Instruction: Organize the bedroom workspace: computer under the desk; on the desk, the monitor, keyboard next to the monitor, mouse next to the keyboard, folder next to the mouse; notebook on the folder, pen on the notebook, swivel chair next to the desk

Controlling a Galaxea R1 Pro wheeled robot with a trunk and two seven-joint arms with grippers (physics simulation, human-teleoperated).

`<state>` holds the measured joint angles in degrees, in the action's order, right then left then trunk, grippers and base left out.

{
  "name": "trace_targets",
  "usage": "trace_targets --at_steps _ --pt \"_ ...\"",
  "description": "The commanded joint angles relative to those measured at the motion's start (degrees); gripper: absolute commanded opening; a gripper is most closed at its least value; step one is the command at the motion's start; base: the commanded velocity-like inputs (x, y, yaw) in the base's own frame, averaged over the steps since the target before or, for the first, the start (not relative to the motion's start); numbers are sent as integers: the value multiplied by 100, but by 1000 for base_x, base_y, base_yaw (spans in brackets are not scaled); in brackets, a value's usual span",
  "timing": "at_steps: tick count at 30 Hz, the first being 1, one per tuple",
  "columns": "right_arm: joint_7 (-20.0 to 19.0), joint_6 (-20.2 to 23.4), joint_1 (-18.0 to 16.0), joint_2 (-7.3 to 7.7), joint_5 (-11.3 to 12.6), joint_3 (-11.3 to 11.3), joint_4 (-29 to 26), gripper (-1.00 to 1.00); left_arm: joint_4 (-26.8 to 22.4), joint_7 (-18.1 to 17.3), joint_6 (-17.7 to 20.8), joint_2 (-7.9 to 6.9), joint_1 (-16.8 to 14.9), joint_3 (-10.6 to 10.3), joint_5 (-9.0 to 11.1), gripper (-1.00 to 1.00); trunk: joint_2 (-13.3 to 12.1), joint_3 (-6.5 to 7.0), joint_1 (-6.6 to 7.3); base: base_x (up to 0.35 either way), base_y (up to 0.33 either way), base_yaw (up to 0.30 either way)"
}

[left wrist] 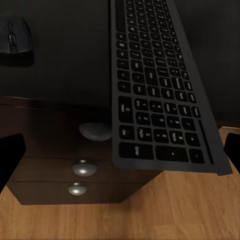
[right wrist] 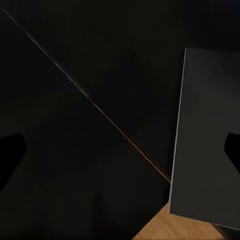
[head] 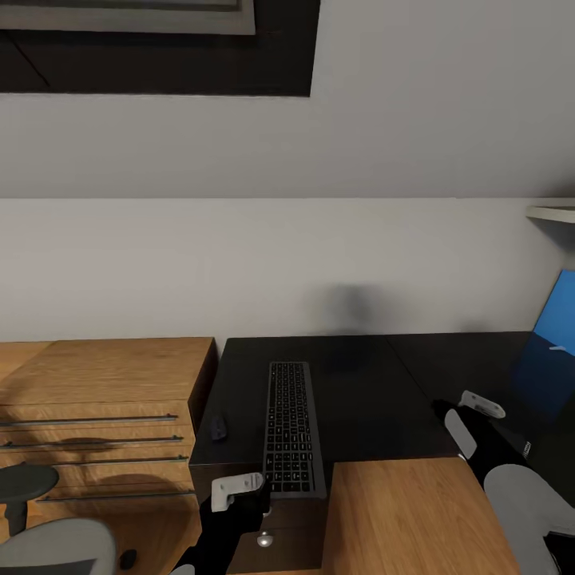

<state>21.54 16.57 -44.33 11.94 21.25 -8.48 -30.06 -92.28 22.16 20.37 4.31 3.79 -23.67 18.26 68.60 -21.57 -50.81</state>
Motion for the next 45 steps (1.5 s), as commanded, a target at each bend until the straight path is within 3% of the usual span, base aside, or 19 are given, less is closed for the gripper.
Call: trace_targets --at_steps 1,17,24,38,41,42,44,45 --pt "28 22 0 -1 47 6 -15 100 -10 42 14 0 -2 -5 55 100 4 -6 -1 0 0 0" --pt "47 -5 3 -20 46 13 -46 100 -10 42 8 -9 -2 -77 55 100 4 -6 -1 0 0 0" --pt "61 -307 8 -89 46 13 -60 100 -14 42 2 -9 -2 -76 55 100 4 1 -1 0 0 -95" --pt "59 -372 12 -137 54 23 -46 100 -27 42 -1 -9 -2 -77 55 100 4 5 -1 0 0 -34" --pt "60 -373 12 -213 47 15 -39 100 -48 42 1 -4 -2 -83 55 100 4 5 -1 0 0 0" --pt "60 -373 12 -220 47 14 -34 100 -50 42 1 28 -2 -84 55 100 4 5 -1 0 0 0" --pt "58 -373 12 -240 46 14 -28 100 -53 55 29 289 2 -69 45 100 4 5 -1 0 0 0" --pt "58 -373 12 -241 46 14 -27 100 -53 62 34 320 -2 -65 44 100 4 5 -1 0 0 0"
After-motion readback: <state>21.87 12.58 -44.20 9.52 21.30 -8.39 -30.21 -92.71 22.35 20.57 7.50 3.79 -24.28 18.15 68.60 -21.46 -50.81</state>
